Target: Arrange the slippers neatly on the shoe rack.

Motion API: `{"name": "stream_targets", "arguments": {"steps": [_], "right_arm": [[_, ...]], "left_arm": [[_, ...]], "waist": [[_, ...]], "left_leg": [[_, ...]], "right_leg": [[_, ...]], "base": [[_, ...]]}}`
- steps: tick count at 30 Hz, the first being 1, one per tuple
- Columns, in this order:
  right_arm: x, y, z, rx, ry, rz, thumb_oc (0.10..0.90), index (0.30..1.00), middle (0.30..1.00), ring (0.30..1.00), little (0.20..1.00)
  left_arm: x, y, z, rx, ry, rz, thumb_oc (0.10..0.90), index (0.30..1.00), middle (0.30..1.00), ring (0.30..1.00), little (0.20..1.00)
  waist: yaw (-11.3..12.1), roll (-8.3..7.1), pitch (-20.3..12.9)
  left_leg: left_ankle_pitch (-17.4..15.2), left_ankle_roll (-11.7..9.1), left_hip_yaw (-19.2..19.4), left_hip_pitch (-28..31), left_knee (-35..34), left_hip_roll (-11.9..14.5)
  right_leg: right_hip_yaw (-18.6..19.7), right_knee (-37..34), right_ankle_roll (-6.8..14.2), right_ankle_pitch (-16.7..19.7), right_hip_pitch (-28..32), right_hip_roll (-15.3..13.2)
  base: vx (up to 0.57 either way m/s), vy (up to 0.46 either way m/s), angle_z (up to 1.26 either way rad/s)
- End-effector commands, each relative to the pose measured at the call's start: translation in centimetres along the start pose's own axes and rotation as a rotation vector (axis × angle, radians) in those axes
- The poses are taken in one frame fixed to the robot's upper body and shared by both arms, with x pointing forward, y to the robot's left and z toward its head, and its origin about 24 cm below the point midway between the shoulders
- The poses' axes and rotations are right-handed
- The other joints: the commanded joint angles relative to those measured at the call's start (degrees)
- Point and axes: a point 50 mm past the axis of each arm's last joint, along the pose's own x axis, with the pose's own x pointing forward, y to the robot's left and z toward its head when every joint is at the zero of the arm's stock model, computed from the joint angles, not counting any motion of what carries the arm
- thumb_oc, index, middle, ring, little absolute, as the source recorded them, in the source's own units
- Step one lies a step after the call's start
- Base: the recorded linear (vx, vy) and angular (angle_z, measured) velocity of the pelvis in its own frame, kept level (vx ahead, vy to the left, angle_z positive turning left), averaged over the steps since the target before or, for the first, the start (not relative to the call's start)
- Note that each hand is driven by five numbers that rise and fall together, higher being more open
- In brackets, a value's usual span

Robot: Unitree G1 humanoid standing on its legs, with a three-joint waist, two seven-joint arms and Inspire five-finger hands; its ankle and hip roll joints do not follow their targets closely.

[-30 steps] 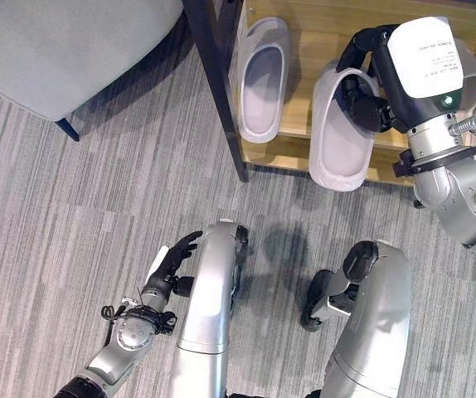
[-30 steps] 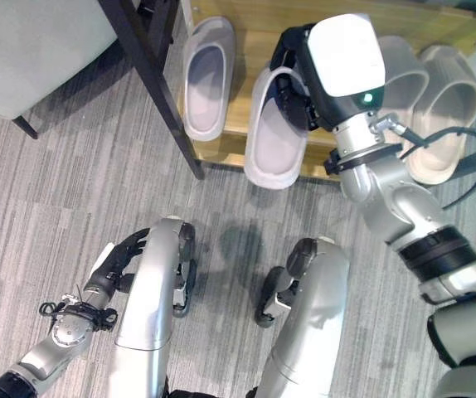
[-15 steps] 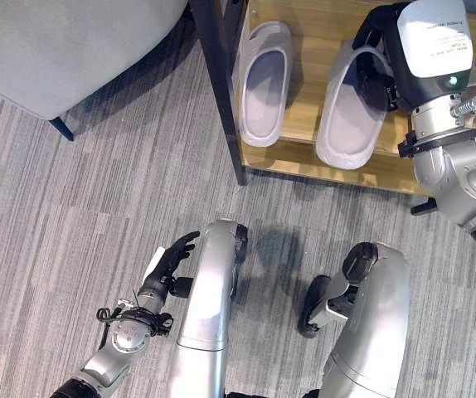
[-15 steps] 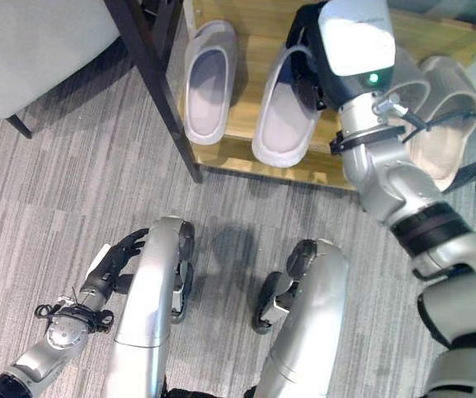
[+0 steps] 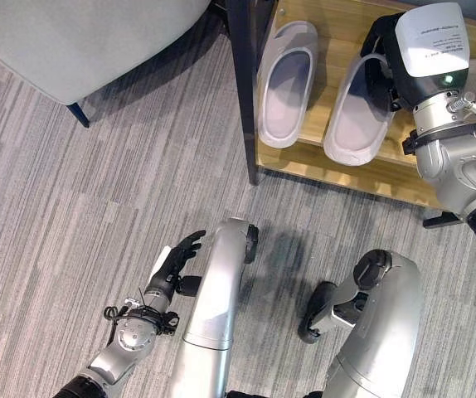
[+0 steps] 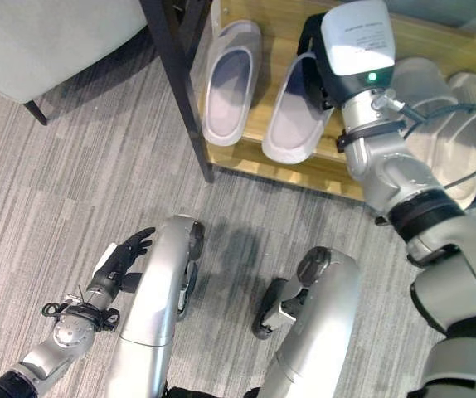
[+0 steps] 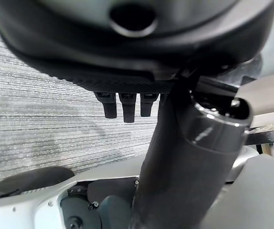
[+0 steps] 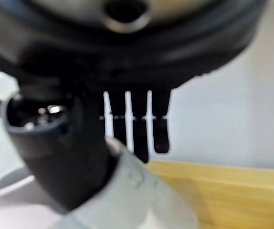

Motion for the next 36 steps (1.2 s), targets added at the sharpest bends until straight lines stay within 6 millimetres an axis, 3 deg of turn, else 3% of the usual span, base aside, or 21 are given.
{"name": "stream_targets", "arguments": {"steps": [1,6,7,8,9,25,36], "right_arm": [[4.3,-6.9,-0.4,-0.012,0.012,-0.274,0.4,0.3,0.3,0.3,0.3],[4.6,-6.6,-0.5,-0.014,0.031,-0.265,0.4,0.3,0.3,0.3,0.3],[4.6,-6.5,-0.5,-0.014,0.037,-0.263,0.458,0.387,0.387,0.387,0.387],[4.8,-6.2,-0.2,-0.002,0.042,-0.26,0.593,0.589,0.589,0.589,0.589],[4.9,-6.2,-0.1,-0.006,0.043,-0.258,0.8,0.9,0.9,0.9,0.9],[5.0,-5.1,1.9,0.03,-0.051,-0.171,0.8,0.9,0.9,0.9,0.9],[4.0,-6.0,3.9,0.073,-0.19,-0.202,0.8,0.9,0.9,0.9,0.9]], "left_arm": [[0.2,0.3,2.1,-0.022,-0.118,0.041,0.8,0.9,0.9,0.9,0.9],[0.2,0.3,2.1,-0.013,-0.119,0.036,0.8,0.9,0.9,0.9,0.9],[0.2,0.3,2.1,-0.013,-0.118,0.036,0.8,0.9,0.9,0.9,0.9],[0.2,0.3,2.1,-0.006,-0.12,0.035,0.8,0.9,0.9,0.9,0.9],[0.2,0.3,2.1,0.0,-0.12,0.033,0.8,0.9,0.9,0.9,0.9],[-0.2,0.9,1.5,0.021,-0.089,0.029,0.8,0.9,0.9,0.9,0.9],[-0.6,1.4,1.0,0.062,-0.067,0.038,0.8,0.9,0.9,0.9,0.9]], "waist": [[3.91,0.54,-1.29],[4.06,0.74,-1.29],[4.08,0.78,-1.29],[4.21,0.87,-1.29],[4.3,0.95,-1.29],[4.0,0.95,-1.29],[2.87,0.6,-1.29]], "left_leg": [[-6.22,-2.06,-2.27,-2.49,-1.97,0.2],[-6.04,-2.38,-2.62,-2.49,-2.24,0.08],[-6.05,-2.43,-2.65,-2.49,-2.26,0.1],[-6.13,-2.55,-2.73,-2.49,-2.16,0.12],[-6.12,-2.56,-2.75,-2.49,-2.11,0.17],[-6.11,-3.2,-3.77,-2.49,-1.29,0.39],[-5.87,-2.87,-3.56,-2.49,-0.9,0.72]], "right_leg": [[-0.31,2.37,-2.78,-2.04,0.35,-2.82],[-0.54,2.52,-2.99,-2.15,0.35,-3.17],[-0.63,2.51,-2.96,-2.06,0.35,-3.25],[-0.66,2.49,-3.09,-2.06,0.35,-3.25],[-0.8,2.5,-3.12,-2.07,0.35,-3.32],[-1.4,2.47,-2.69,-1.62,0.35,-3.56],[-1.1,2.24,-2.4,-1.57,0.35,-3.42]], "base": [[-0.01,-0.021,0.03],[-0.01,-0.026,0.04],[-0.01,-0.015,0.04],[-0.02,-0.015,0.04],[-0.02,-0.013,0.03],[0.0,0.0,0.0],[0.0,0.0,0.0]]}}
